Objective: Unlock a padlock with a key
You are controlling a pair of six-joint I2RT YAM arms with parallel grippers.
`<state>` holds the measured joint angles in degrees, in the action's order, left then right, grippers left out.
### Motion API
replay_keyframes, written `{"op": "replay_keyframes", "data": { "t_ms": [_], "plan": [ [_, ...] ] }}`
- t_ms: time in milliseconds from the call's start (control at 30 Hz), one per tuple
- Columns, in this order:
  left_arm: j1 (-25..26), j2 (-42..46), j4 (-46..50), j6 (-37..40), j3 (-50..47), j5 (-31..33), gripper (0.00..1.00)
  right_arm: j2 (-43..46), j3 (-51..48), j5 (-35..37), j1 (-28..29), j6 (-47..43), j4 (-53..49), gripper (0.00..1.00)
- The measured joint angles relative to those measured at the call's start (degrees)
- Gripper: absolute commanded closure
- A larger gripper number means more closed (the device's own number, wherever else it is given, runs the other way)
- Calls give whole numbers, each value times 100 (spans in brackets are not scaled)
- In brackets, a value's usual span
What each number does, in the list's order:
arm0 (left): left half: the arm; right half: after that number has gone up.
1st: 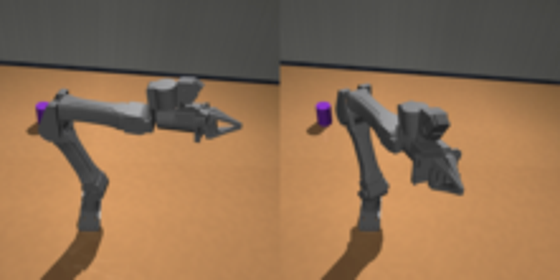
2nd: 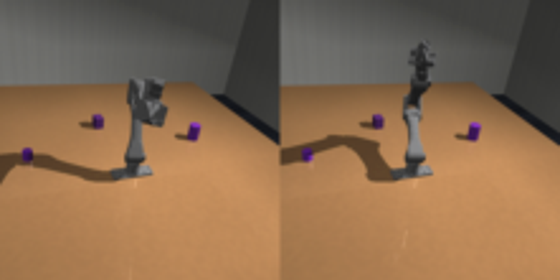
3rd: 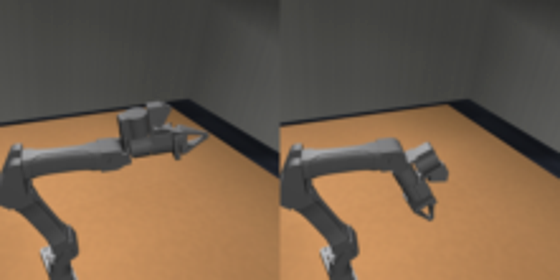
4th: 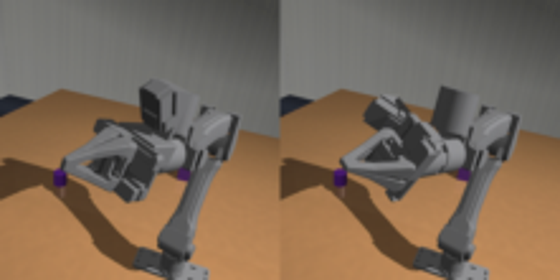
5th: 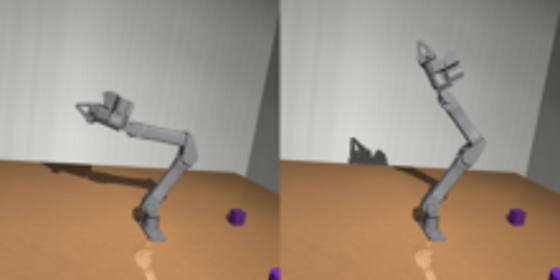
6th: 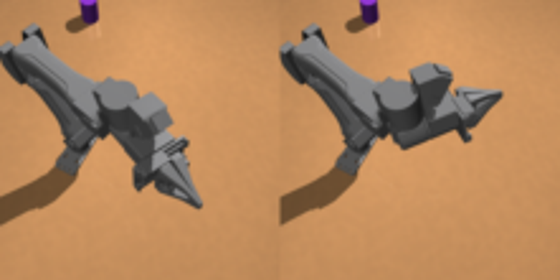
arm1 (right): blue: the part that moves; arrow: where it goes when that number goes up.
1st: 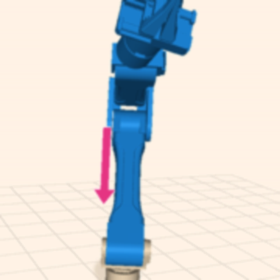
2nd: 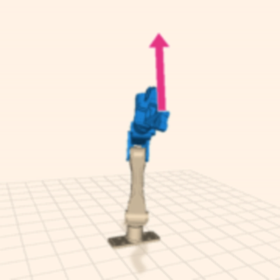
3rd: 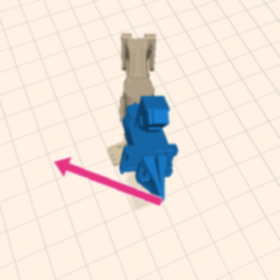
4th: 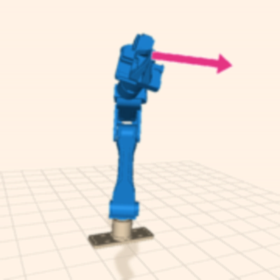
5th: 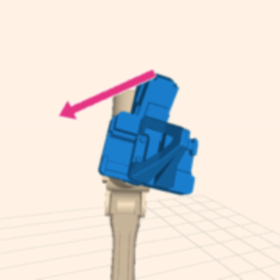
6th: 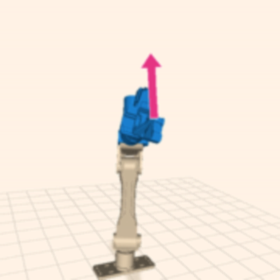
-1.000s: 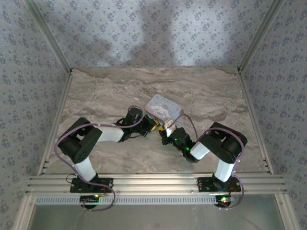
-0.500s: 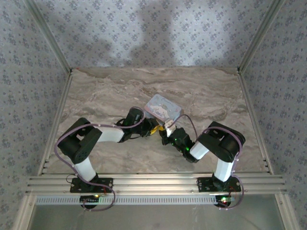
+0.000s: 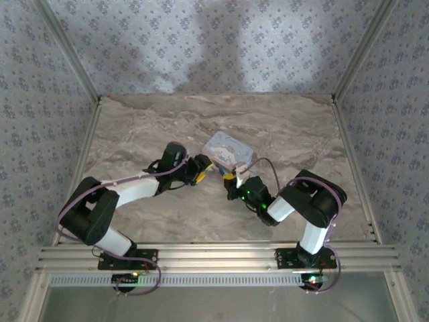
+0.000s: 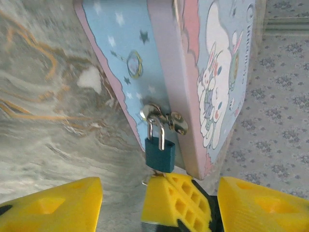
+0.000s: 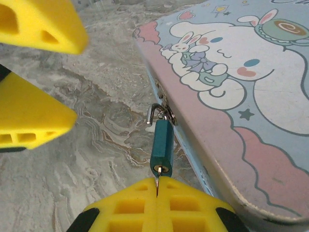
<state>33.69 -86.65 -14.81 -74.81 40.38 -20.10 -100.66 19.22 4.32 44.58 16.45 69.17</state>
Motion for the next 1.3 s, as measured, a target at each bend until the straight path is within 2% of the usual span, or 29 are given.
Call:
{"op": "replay_keyframes", "data": {
  "t_ms": [133,300,533,933,1300],
  "plan": [
    [-369,188,599,494,179,13,26,105,-2,-166,-114,411,-70,100],
    [-772,149,1314,1276,841,-2,24,120,-2,-400,-229,990,-136,100],
    [-1198,-949,2022,2483,2317,-308,24,127,-2,-614,-343,1670,-184,100],
    [-1165,-3053,3407,3862,5005,-990,17,127,-2,-717,-400,2221,-308,100],
    [-1023,-4041,4087,4266,6057,-1165,16,127,0,-743,-402,2345,-426,100]
  ]
}}
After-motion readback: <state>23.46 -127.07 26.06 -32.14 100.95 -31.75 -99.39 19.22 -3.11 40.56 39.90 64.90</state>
